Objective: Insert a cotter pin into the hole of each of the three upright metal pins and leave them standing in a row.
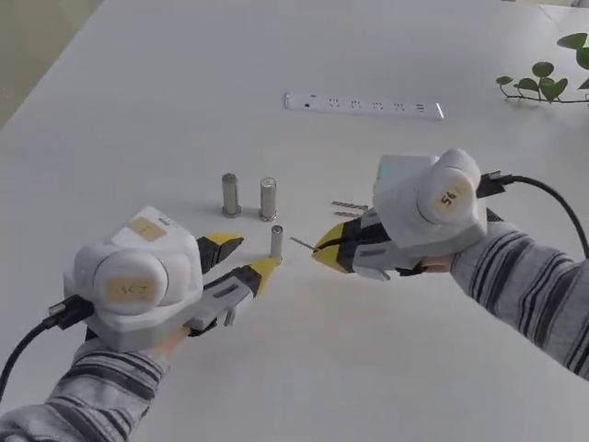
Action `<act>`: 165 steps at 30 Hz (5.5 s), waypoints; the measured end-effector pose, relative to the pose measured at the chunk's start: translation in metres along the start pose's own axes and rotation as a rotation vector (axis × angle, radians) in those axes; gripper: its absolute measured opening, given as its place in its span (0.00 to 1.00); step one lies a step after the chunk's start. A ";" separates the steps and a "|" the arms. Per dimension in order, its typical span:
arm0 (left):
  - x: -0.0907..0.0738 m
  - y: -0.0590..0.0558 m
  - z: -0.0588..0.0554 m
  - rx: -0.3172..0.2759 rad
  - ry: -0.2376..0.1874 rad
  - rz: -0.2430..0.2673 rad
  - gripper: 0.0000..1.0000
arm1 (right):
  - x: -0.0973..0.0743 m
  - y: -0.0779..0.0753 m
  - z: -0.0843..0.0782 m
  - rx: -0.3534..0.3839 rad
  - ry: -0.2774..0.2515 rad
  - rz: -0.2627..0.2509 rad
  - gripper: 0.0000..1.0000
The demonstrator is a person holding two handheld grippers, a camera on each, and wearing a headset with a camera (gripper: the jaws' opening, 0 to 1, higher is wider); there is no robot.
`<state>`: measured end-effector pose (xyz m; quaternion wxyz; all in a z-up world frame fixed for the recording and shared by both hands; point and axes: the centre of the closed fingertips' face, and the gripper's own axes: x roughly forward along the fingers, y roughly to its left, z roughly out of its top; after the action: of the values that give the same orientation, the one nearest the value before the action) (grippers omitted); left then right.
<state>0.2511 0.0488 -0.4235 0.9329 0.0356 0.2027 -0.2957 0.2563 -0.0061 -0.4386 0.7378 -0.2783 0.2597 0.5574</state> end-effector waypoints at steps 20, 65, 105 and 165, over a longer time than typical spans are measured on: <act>0.046 0.006 -0.019 -0.019 0.081 0.039 0.21 | 0.020 -0.018 -0.009 -0.052 0.055 0.019 0.00; 0.062 0.005 -0.030 -0.024 0.111 0.080 0.05 | 0.027 -0.018 0.008 -0.269 0.127 0.050 0.00; 0.063 0.006 -0.030 -0.042 0.093 0.102 0.05 | 0.026 -0.016 0.021 -0.188 0.082 0.022 0.00; 0.048 0.075 -0.029 -0.037 0.102 0.132 0.05 | 0.017 -0.032 -0.009 0.385 -0.063 -0.133 0.18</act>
<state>0.3193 0.0901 -0.4731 0.9392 0.0469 0.2525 -0.2277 0.2911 -0.0083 -0.4527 0.8204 -0.1311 0.3194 0.4558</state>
